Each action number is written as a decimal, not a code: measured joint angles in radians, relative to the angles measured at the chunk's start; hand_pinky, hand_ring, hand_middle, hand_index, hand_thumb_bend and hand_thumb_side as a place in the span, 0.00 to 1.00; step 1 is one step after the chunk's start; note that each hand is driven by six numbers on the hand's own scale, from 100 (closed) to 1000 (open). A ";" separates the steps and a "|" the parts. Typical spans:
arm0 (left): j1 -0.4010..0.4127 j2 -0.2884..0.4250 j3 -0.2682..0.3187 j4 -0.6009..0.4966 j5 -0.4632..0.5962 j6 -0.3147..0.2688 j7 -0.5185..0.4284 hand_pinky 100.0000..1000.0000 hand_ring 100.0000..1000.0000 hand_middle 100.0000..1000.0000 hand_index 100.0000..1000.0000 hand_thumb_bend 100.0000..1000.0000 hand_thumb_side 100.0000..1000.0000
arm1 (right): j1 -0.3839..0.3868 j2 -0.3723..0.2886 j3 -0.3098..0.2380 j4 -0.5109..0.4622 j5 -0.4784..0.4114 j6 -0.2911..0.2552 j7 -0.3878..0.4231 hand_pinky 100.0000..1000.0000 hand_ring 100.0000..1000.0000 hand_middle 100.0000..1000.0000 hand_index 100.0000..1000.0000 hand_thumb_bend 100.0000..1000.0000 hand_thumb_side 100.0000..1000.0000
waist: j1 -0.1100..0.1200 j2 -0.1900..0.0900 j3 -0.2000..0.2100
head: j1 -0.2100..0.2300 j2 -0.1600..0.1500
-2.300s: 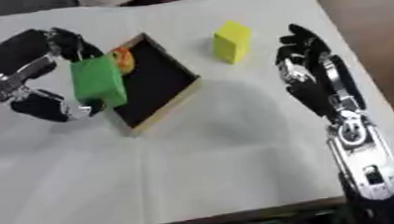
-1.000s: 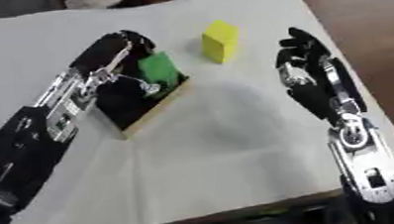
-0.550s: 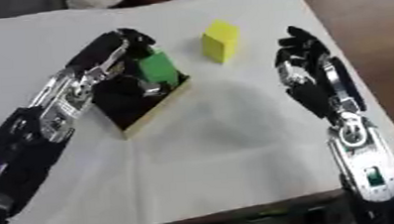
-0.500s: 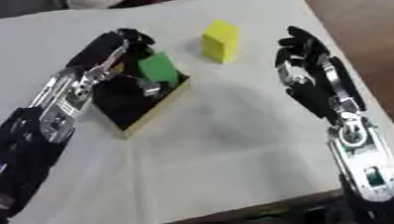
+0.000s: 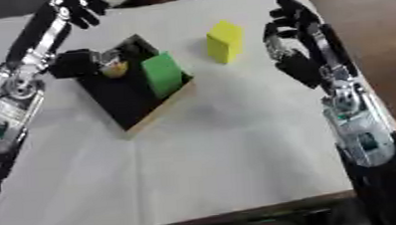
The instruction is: Pick up objects on the table and place them in the box.
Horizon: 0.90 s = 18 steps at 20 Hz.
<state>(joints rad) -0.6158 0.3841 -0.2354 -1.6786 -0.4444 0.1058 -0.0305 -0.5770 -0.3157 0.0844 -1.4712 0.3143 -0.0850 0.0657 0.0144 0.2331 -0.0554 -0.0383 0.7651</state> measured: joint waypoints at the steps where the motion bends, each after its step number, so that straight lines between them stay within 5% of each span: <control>1: 0.032 0.008 0.008 -0.035 0.030 0.001 0.013 0.64 0.63 0.63 0.77 0.57 0.56 | -0.029 -0.002 0.009 0.034 0.022 0.001 0.009 0.83 0.91 0.87 0.96 0.00 0.50 | 0.000 0.000 0.003 | -0.003 0.000; 9: 0.265 0.019 0.070 -0.162 0.156 -0.013 0.090 0.63 0.62 0.62 0.77 0.55 0.58 | -0.231 0.035 0.035 0.378 0.274 0.013 0.042 0.90 1.00 0.95 0.99 0.00 0.53 | 0.000 -0.003 0.026 | -0.024 0.000; 16: 0.349 -0.018 0.099 -0.161 0.169 -0.022 0.123 0.63 0.62 0.62 0.77 0.54 0.59 | -0.307 0.104 -0.005 0.588 0.500 0.030 -0.018 0.95 1.00 0.96 0.99 0.08 0.52 | 0.000 -0.004 0.039 | -0.035 0.000; 17: 0.353 -0.021 0.100 -0.158 0.170 -0.023 0.125 0.63 0.62 0.62 0.77 0.55 0.56 | -0.313 0.110 -0.010 0.603 0.532 0.035 -0.030 0.95 1.00 0.96 0.99 0.01 0.53 | 0.000 -0.004 0.041 | -0.036 0.000; 18: 0.355 -0.025 0.100 -0.157 0.170 -0.025 0.126 0.63 0.62 0.62 0.77 0.54 0.59 | -0.316 0.114 -0.016 0.616 0.563 0.041 -0.044 0.95 1.00 0.96 0.99 0.08 0.51 | 0.000 -0.004 0.042 | -0.038 0.000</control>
<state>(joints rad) -0.2604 0.3593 -0.1350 -1.8355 -0.2748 0.0812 0.0959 -0.8935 -0.2014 0.0687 -0.8552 0.8773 -0.0436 0.0215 0.0144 0.2288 -0.0130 -0.0760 0.7652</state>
